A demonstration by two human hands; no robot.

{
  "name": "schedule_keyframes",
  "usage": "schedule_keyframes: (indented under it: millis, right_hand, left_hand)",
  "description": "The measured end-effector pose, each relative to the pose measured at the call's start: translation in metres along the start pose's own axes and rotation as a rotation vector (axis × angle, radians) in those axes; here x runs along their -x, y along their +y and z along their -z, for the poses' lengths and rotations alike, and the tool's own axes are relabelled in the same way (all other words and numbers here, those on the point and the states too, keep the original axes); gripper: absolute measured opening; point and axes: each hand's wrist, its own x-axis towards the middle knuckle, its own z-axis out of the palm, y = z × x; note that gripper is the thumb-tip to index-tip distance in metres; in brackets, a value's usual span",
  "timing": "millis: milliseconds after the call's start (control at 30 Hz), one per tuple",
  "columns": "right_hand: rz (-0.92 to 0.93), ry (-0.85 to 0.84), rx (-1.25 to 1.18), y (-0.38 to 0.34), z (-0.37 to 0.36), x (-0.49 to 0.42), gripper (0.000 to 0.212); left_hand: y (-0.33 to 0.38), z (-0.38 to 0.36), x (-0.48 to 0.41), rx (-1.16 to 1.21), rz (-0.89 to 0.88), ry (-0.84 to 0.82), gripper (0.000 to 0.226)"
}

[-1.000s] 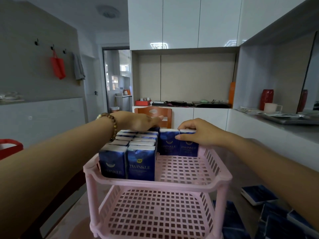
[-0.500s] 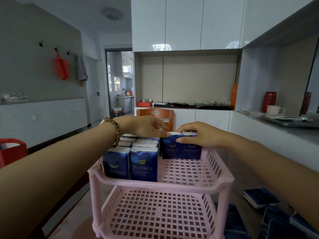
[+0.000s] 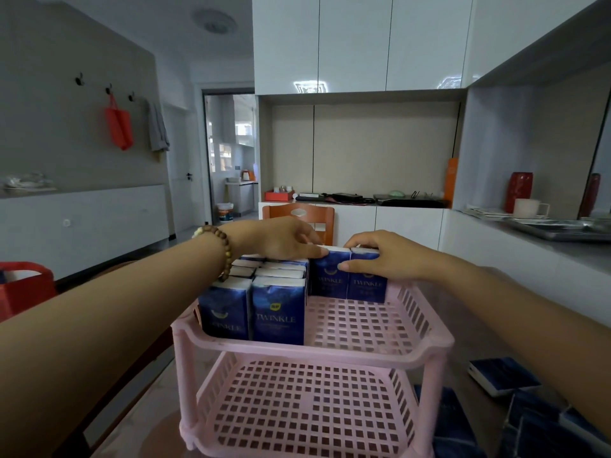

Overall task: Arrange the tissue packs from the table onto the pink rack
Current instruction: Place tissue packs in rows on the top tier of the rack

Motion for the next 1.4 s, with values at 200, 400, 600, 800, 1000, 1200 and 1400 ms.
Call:
schedule_keyframes:
  millis: [200,400,600,800,1000,1200,1400]
  right_hand:
    - [-0.051,0.019,-0.021,0.0,0.004,0.004,0.031]
    - [-0.056,0.056,0.08,-0.009,0.011,0.014,0.044]
    - [-0.032,0.107,0.058,-0.034,0.037,0.062,0.041]
    - [-0.043,0.04,0.003,-0.061,0.044,0.163,0.049]
    - [-0.196,-0.108,-0.099,-0.061,0.009,0.262,0.053]
    - [-0.345,-0.147,-0.085,-0.04,-0.032,0.319,0.052]
    - [-0.436,-0.064,0.055,-0.033,-0.051,0.333,0.069]
  left_hand:
    - [0.003,0.0,0.002,-0.006,-0.015,-0.001,0.037]
    - [0.011,0.003,0.01,-0.055,-0.024,0.033,0.04]
    - [0.038,0.008,0.054,-0.12,-0.095,0.182,0.046]
    - [0.07,-0.04,0.126,-0.158,-0.271,0.318,0.046]
    - [0.098,-0.126,0.169,-0.052,-0.47,0.334,0.052]
    - [0.116,-0.204,0.177,0.155,-0.415,0.164,0.048]
    - [0.135,-0.24,0.172,0.419,-0.389,0.098,0.034]
